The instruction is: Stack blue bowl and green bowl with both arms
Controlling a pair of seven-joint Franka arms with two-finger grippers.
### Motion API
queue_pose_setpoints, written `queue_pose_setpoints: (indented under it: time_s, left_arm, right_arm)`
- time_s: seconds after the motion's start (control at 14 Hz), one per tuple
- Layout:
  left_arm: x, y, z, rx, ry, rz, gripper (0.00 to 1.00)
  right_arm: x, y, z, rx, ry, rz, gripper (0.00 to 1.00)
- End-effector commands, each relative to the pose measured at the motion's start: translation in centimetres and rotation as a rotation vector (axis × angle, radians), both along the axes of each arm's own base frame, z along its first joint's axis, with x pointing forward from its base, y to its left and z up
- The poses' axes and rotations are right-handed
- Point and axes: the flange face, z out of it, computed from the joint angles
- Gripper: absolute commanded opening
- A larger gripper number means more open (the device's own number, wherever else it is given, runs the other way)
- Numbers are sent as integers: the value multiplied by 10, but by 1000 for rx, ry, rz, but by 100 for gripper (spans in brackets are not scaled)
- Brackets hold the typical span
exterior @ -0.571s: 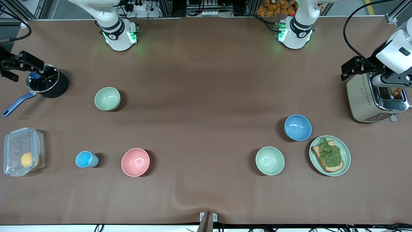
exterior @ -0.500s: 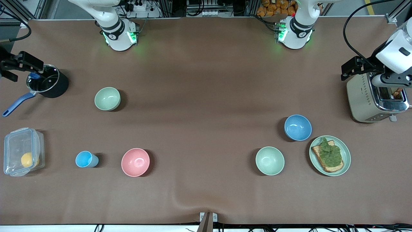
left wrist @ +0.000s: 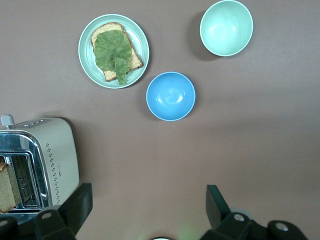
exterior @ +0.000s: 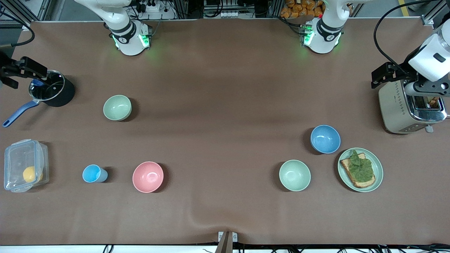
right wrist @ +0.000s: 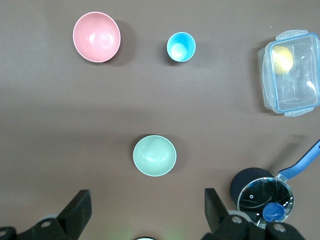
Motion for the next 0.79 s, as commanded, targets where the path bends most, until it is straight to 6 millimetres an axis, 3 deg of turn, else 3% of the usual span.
queue_pose_setpoints:
  time_s: [0.0, 0.21, 0.29, 0.43, 0.57, 0.71]
  left_arm:
    - [0, -1, 6, -12, -1, -23, 100]
    - [6, 10, -7, -7, 22, -2, 100]
    - [17, 9, -26, 5, 53, -5, 100]
    - [27, 13, -47, 7, 83, 4, 100]
    - [40, 17, -74, 10, 118, 11, 100]
    - [48, 20, -87, 43, 122, 10, 100]
  right_arm:
    - [-6, -3, 2, -16, 3, -5, 100]
    - [-6, -3, 1, -16, 14, -3, 100]
    - [-5, -3, -2, -15, 23, -5, 100]
    - [-2, -6, -10, -17, 50, -13, 100]
    - [-3, -19, -13, -22, 62, -39, 100]
    - [19, -20, -53, -27, 135, -24, 100]
